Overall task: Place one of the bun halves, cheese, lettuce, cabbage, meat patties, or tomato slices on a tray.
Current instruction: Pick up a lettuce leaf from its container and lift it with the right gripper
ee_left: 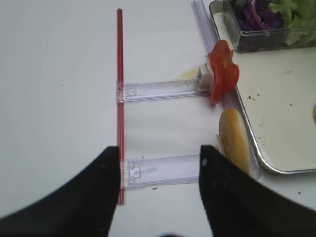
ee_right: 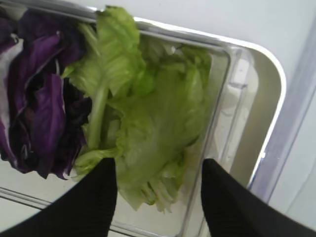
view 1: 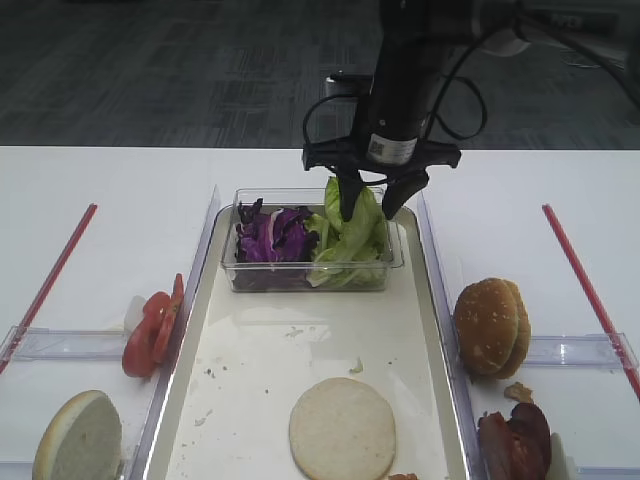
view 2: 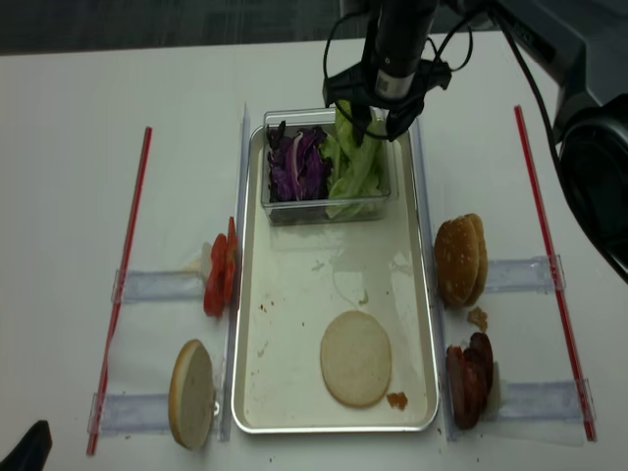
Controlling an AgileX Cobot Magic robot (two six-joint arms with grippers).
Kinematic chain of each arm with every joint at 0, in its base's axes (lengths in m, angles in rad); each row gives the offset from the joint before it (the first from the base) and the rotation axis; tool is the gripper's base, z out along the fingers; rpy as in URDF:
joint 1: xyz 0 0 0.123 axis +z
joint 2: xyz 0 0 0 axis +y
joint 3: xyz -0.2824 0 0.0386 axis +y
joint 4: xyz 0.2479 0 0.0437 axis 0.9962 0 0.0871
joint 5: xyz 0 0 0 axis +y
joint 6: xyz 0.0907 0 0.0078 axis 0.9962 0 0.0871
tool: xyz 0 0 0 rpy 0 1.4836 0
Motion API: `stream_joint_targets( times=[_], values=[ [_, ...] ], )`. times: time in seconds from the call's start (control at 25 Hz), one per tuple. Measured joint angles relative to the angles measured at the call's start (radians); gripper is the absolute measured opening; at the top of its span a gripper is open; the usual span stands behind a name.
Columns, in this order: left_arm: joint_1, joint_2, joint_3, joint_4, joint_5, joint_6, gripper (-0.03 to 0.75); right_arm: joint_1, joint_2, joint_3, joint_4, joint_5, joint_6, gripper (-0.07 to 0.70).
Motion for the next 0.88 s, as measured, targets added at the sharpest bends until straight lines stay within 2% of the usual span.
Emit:
stream_joint_targets(
  times=[0.24, 0.76, 0.88],
  values=[
    [0.0, 0.0, 0.0, 0.0, 0.0, 0.0, 0.349, 0.028, 0.034, 0.0, 0.004, 0.0, 0.006, 0.409],
    [0.0, 0.0, 0.0, 0.0, 0.0, 0.0, 0.349, 0.028, 0.063, 0.0, 0.002, -0.004, 0.075, 0.409],
    [0.0, 0.0, 0.0, 0.0, 0.0, 0.0, 0.349, 0.028, 0.065, 0.0, 0.002, -0.004, 0.079, 0.384]
  ],
)
